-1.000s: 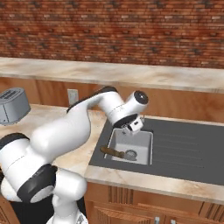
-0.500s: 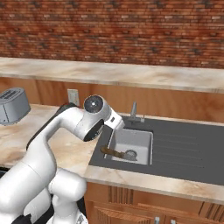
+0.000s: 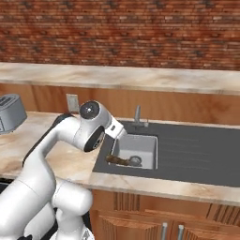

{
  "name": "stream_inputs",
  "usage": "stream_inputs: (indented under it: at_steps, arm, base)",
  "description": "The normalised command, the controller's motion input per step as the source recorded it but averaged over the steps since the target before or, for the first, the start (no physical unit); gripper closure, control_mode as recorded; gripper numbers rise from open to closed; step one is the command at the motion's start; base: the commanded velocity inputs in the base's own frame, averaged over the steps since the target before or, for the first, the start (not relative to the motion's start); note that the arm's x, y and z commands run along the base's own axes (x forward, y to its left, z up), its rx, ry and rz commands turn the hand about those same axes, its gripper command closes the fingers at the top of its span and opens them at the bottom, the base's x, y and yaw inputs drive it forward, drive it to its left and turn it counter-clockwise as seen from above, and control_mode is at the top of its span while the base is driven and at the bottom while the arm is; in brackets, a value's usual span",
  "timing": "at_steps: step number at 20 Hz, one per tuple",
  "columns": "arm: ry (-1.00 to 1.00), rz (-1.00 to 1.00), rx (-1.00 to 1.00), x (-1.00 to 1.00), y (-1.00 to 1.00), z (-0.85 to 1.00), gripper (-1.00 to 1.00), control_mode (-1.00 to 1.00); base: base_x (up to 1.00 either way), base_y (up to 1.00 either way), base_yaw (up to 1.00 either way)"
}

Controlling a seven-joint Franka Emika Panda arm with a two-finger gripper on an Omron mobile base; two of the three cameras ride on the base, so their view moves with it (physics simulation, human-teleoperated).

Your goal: Move the cutting board and knife to the sink. Then move spray from the cabinet to the counter.

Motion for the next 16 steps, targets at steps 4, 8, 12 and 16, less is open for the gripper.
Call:
stream_inputs:
  at_steps: [4,8,12,16]
  arm:
    - [0.00,0.00,0.00,0.00,0.00,0.00,-1.00,1.00]
    - [0.00,0.00,0.00,0.00,0.00,0.00,-1.00,1.00]
    - [0.00,0.00,0.00,0.00,0.00,0.00,-1.00,1.00]
    - [0.00,0.00,0.00,0.00,0.00,0.00,-1.00,1.00]
  base:
    - [-0.63,-0.01,-0.82]
    - [-0.43,0.00,-0.96]
    - [-0.08,0.00,-1.00]
    - [0.00,0.00,-1.00]
